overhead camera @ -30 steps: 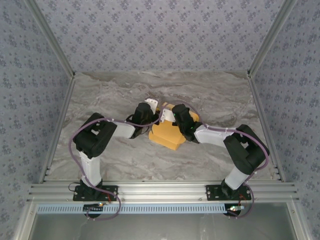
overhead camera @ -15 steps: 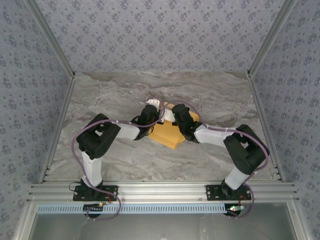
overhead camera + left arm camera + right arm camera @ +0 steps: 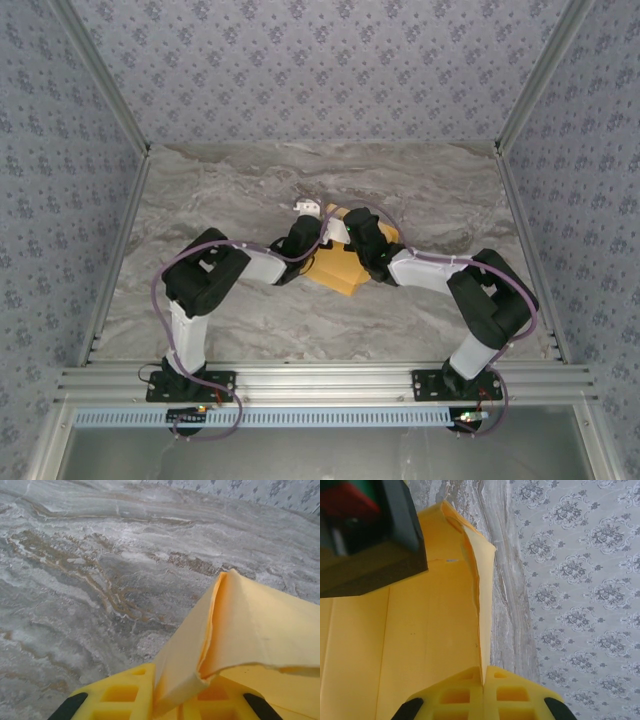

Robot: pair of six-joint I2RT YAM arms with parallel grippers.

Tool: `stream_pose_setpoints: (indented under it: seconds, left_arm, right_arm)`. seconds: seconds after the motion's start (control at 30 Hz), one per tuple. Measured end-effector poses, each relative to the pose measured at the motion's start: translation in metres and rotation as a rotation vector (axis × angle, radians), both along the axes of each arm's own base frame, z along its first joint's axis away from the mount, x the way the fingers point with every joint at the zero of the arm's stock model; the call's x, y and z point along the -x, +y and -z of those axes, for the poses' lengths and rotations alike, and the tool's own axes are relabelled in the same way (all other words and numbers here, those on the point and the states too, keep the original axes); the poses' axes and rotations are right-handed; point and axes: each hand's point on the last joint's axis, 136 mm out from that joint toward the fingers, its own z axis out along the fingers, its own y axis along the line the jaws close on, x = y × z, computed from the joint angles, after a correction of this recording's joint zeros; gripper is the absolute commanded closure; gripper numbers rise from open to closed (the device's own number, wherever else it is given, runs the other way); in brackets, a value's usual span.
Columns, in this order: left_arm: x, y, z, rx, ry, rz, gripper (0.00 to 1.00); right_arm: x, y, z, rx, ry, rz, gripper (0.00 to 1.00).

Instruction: Fold the paper box

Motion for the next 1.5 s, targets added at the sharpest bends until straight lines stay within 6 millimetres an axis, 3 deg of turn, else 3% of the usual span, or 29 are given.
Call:
stream_pose_setpoints:
  seconds: [0.3, 0.6, 1.07, 1.5]
  left_arm:
    - [-0.0044, -0.0038, -0.0052, 0.055, -0.065, 0.068, 0.73]
    - [-0.0057, -0.0044, -0.0078, 0.062, -0.074, 0.096, 0.81]
    - [-0.0004, -0.0004, -0.0036, 0.035, -0.074, -0.013, 0.89]
    - [0.0004, -0.0048, -0.0054, 0.060, -0.070, -0.010, 0.88]
  right_arm:
    - [-0.0013, -0.0047, -0.0037, -0.015, -0.005, 0.025, 1.00]
    - [-0.0015, -0.0044, -0.0049, -0.033, -0.005, 0.032, 1.00]
    - [0.0014, 0.0000, -0.0024, -0.059, 0.015, 0.020, 1.00]
    - [0.0022, -0.0003, -0.0028, -0.072, 0.020, 0.026, 1.00]
